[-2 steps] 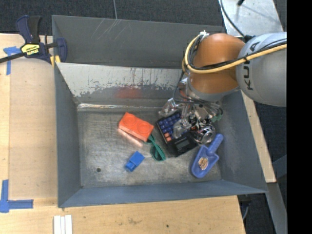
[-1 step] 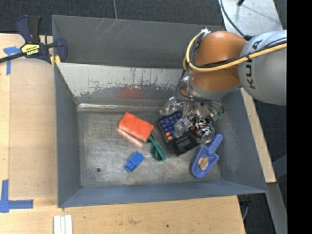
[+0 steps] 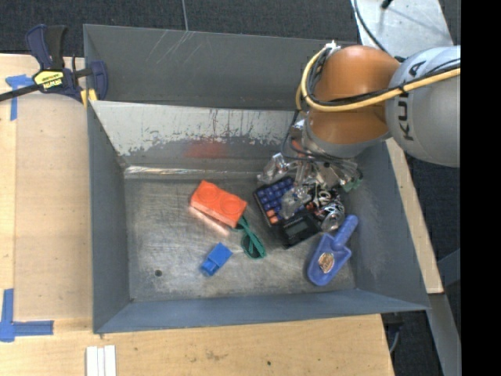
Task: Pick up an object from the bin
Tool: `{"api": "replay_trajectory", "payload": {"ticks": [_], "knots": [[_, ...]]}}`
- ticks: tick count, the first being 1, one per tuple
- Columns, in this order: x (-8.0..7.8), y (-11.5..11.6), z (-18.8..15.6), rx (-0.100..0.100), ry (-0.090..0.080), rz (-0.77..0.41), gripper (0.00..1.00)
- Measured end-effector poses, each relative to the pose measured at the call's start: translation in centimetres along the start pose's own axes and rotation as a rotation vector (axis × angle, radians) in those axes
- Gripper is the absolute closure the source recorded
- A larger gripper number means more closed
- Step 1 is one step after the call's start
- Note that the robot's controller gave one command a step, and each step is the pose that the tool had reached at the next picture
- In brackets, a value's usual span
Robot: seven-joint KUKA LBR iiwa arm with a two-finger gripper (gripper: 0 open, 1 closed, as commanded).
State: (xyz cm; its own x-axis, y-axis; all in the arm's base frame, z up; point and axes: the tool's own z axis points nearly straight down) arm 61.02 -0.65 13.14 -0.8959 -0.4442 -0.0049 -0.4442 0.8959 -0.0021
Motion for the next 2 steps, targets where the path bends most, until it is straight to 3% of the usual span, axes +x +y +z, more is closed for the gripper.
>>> {"api": "replay_trajectory", "payload": {"ticks": [2], "knots": [[0.07,0.04,-1.13,-0.003,0.005,0.001,1.00]]}}
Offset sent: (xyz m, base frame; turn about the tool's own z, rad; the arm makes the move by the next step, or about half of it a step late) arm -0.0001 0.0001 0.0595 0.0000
